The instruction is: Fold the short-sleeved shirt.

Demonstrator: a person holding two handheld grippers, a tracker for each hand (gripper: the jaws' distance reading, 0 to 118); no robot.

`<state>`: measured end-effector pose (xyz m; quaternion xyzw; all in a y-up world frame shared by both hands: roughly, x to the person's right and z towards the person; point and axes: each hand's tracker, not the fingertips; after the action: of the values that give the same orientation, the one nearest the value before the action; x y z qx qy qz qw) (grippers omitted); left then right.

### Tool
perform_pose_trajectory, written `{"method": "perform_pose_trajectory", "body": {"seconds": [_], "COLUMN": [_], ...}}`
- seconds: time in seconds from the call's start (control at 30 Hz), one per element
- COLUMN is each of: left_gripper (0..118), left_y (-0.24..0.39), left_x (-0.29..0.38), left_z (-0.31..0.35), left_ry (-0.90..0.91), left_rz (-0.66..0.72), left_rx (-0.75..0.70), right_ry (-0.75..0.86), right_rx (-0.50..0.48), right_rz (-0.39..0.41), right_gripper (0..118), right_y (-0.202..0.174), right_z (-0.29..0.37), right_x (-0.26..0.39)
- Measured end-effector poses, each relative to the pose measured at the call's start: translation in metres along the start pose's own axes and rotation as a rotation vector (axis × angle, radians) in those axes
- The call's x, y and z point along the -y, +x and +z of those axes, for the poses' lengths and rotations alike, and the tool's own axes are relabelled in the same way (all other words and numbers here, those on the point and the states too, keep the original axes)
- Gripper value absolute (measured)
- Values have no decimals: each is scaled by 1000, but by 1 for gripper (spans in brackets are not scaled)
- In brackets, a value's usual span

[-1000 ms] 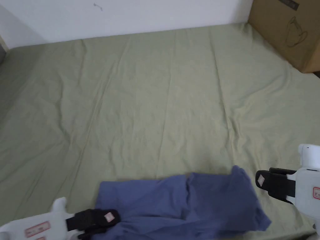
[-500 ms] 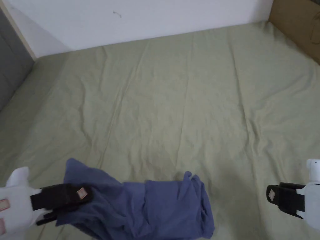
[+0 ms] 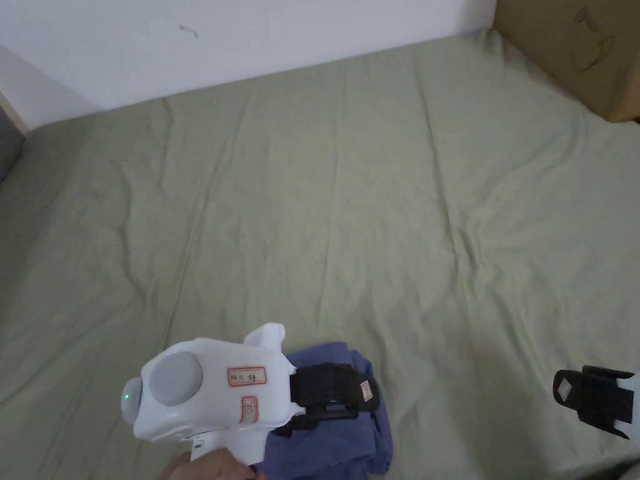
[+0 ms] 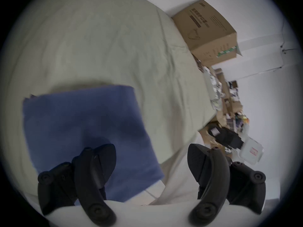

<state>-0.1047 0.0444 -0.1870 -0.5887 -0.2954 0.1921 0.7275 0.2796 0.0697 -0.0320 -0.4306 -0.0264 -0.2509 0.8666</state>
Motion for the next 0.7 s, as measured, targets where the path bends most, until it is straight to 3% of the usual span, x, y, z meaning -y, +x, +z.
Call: {"method": "perform_pose_trajectory", "body": {"seconds": [0.07,0.1,0.13,0.2,0.33,0.37,0.47,0.57,0.7], "left_gripper": [87,74,45,8,1,0,0,0,0], "left_y": [-6,-10,-16,-30,-42,-43,-42,-30,-14], "left_x": [-1,0,3,7,18,20,27,27,20], "left_z": [18,29,40,55,40,32,-1,-31,-41], "left_ry": [54,96,145,182,114,92,31,8,6], "left_rz": [-6,-11,6,56,23,10,108,65,54], "left_rx": [-49,-58,-58,-63,-221,-206,19,-58,-53], "right_ry": [1,2,1,0,-14,-19,-22,-23,-24], "right_rx": [9,10,10,9,-4,-9,-20,-24,-24], "right_rz": [-4,-7,-9,-15,-13,-9,5,19,36], "right_gripper": [2,2,2,2,2,2,2,2,2], "right_y": [5,2,4,5,1,-3,-9,-13,-18], "right_z": [2,5,4,2,-5,-5,-5,-2,1], "right_x": [1,3,4,5,6,7,8,9,10]}}
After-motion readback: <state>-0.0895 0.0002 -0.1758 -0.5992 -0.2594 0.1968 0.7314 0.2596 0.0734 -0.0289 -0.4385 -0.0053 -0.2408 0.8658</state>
